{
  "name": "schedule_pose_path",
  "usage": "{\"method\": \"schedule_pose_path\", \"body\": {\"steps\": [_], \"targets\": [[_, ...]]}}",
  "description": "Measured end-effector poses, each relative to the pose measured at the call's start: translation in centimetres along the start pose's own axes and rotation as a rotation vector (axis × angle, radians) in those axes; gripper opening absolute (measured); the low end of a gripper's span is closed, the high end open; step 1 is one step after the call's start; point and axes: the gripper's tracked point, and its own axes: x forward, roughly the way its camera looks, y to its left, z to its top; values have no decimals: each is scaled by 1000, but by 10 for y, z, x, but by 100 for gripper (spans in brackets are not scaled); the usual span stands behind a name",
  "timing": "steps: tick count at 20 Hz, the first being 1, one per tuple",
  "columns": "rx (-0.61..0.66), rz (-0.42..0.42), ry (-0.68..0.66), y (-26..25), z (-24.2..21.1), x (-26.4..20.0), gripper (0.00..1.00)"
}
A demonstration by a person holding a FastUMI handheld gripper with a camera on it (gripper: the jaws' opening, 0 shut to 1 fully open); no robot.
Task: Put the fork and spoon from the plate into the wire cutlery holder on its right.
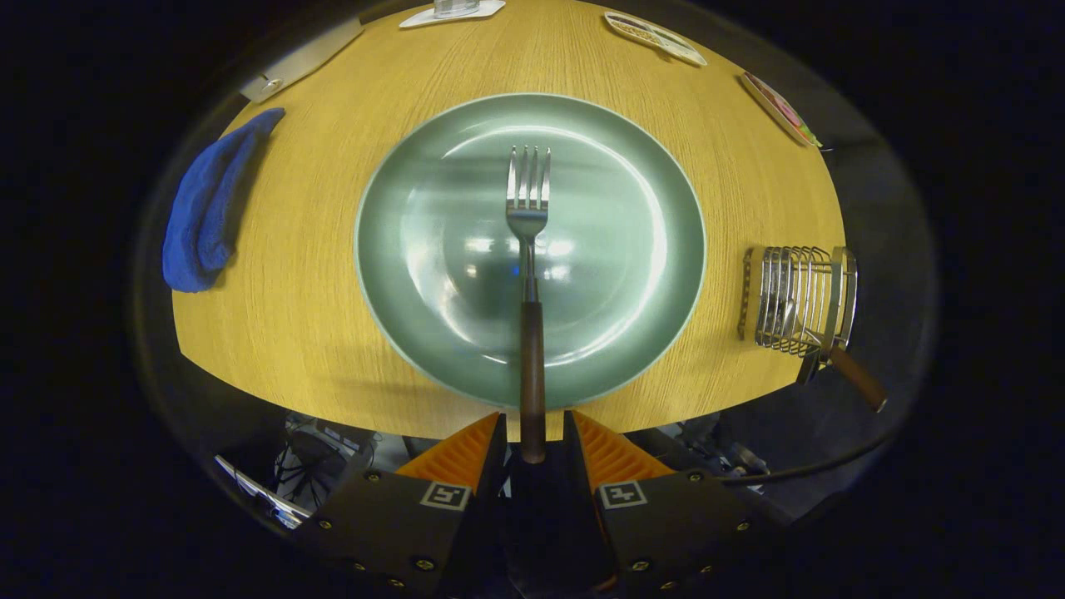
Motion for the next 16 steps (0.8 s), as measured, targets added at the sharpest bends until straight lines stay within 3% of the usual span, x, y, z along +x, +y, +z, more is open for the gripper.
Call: {"method": "schedule_pose_path", "body": {"steps": [2,3,10,12,16], "targets": [[-10,18,-6,4,1,9,39],[-24,15,-5,4,3,8,19],[-44,-22,-18,3,5,15,18],[-59,-32,-42,0,7,10,8],[-24,-35,-83,3,9,-2,8]]}}
